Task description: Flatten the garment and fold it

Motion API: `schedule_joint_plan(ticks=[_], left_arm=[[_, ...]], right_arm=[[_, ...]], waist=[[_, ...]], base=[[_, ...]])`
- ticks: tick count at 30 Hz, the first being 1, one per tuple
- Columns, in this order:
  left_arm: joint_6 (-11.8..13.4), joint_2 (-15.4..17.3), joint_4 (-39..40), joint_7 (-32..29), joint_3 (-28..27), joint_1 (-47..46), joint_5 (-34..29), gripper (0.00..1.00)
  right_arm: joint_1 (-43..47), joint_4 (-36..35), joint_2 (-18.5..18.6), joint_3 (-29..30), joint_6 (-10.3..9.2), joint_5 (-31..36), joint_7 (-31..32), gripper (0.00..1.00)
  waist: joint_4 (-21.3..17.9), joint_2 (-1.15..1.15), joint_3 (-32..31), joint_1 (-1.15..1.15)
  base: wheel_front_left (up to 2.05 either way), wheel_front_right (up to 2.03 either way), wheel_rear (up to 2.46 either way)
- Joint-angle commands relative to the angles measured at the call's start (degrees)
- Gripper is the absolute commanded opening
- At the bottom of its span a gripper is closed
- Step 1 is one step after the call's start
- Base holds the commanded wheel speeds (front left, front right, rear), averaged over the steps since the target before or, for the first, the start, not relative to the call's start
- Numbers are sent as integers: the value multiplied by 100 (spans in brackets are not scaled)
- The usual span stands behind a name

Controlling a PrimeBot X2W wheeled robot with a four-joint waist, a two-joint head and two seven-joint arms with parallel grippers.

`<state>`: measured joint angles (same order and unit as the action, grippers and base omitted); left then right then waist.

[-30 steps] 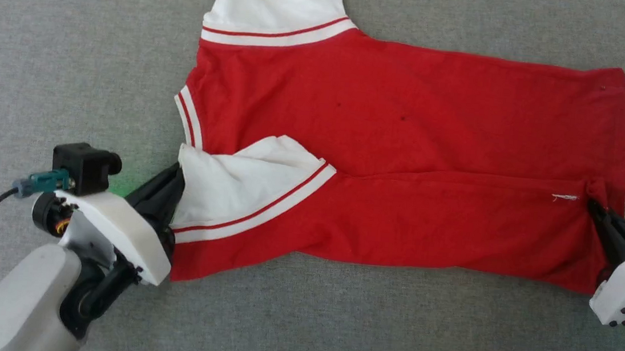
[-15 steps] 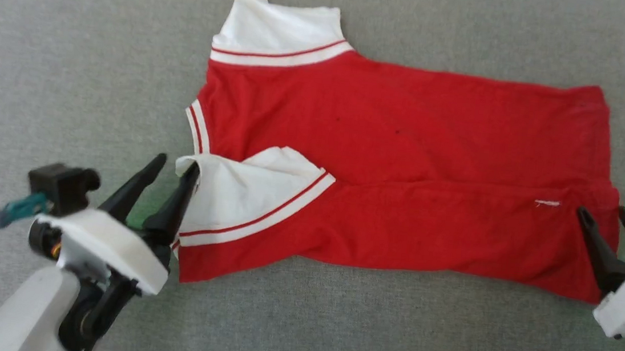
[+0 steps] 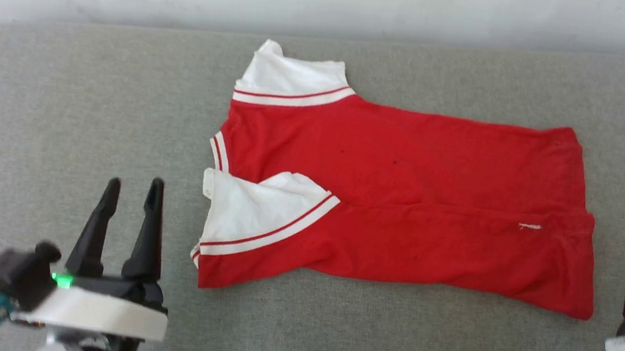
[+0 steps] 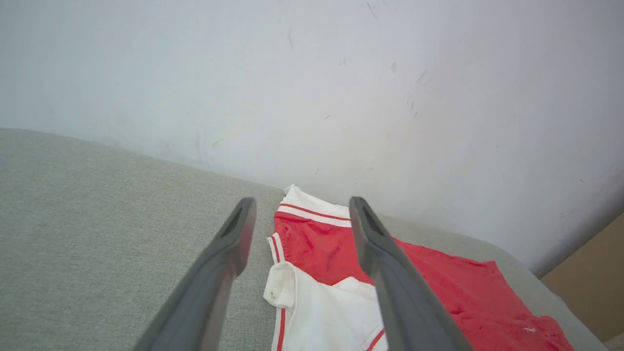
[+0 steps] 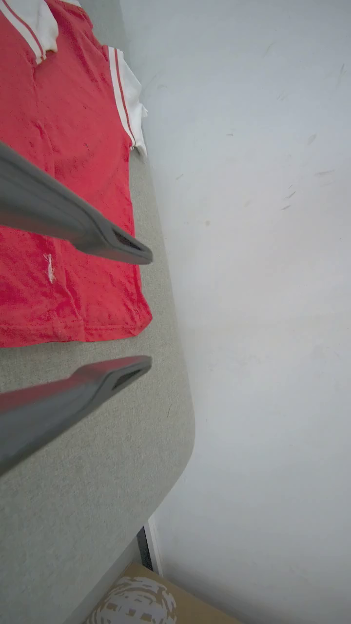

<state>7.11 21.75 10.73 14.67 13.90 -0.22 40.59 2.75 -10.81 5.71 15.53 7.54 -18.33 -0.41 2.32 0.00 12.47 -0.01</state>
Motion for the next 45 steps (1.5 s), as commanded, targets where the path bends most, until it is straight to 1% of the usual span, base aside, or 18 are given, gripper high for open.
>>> schedule_joint_plan(ticks=[1, 3, 5, 7, 9, 12, 14, 19, 21, 23, 27, 30, 32, 33, 34, 35, 39, 45], left_arm=[[-7, -270, 50, 29, -199, 207, -311, 100], [-83, -581, 43, 30, -347, 449, -695, 100], [-195, -856, -79, 31, -427, 648, -921, 100], [-318, -1036, -241, 31, -482, 746, -1101, 100], [-402, -1126, -422, 31, -508, 773, -1233, 100], [-453, -1106, -740, -30, -425, 661, -1321, 100], [-485, -1061, -867, -307, -334, 496, -1302, 100], [-556, -843, -928, -1540, -20, 89, -1197, 100], [-556, -817, -1001, -2014, 30, -47, -1043, 100], [-505, -752, -1100, -2472, 65, -157, -952, 100], [-215, -661, -1274, -3327, 73, -264, -831, 100], [-91, -670, -1313, -3655, 72, -326, -741, 100], [-84, -670, -1337, -3747, 100, -341, -722, 100], [-84, -689, -1363, -3834, 121, -349, -676, 95], [-98, -727, -1385, -3903, 136, -356, -605, 45], [-125, -740, -1402, -3971, 168, -360, -562, 0], [-195, -758, -1373, -3981, 165, -345, -451, 0], [-35, -714, -1013, -3638, -179, -89, -360, 0]], right_arm=[[165, 36, -73, 79, -5, 127, -202, 100], [302, 117, -164, 85, -5, 214, -419, 100], [410, 203, -219, 62, -5, 263, -568, 100], [490, 271, -249, 39, -5, 291, -660, 100], [536, 310, -266, 27, -5, 311, -708, 100], [528, 398, -276, 2, -5, 323, -748, 100], [493, 412, -279, -42, -5, 346, -752, 100], [383, 446, -281, -136, -5, 337, -730, 100], [347, 477, -282, -174, -5, 331, -724, 100], [303, 515, -282, -193, -5, 314, -726, 100], [243, 574, -282, -242, -5, 310, -732, 100], [214, 605, -282, -269, -5, 309, -747, 100], [201, 617, -282, -281, -5, 311, -750, 100], [184, 630, -282, -295, -5, 314, -750, 100], [168, 643, -282, -307, -5, 318, -753, 100], [153, 657, -282, -324, -5, 327, -748, 100], [88, 666, -274, -387, -5, 425, -689, 100], [-49, 572, -81, -464, -5, 503, -442, 100]], waist=[[93, 0, -155, 1], [115, 0, -232, 1], [131, 0, -302, 1], [153, 0, -358, 1], [167, 0, -397, 1], [185, 0, -422, 1], [178, 0, -397, 1], [140, 0, -247, 1], [102, 0, -165, 1], [53, 0, -78, 1], [-58, 0, 82, 1], [-132, 0, 182, 1], [-158, 0, 211, 1], [-181, 0, 236, 1], [-199, 0, 248, 1], [-220, 0, 260, 1], [-261, 0, 267, 1], [-222, 0, 199, 1]], base=[[0, 0, 0], [0, 0, 0], [0, 0, 0], [0, 0, 0], [0, 0, 0], [0, 0, 0], [0, 0, 0], [0, 0, 0], [0, 0, 0], [0, 0, 0], [0, 0, 0], [0, 0, 0], [0, 0, 0], [0, 0, 0], [0, 0, 0], [0, 0, 0], [0, 0, 0], [0, 0, 0]])
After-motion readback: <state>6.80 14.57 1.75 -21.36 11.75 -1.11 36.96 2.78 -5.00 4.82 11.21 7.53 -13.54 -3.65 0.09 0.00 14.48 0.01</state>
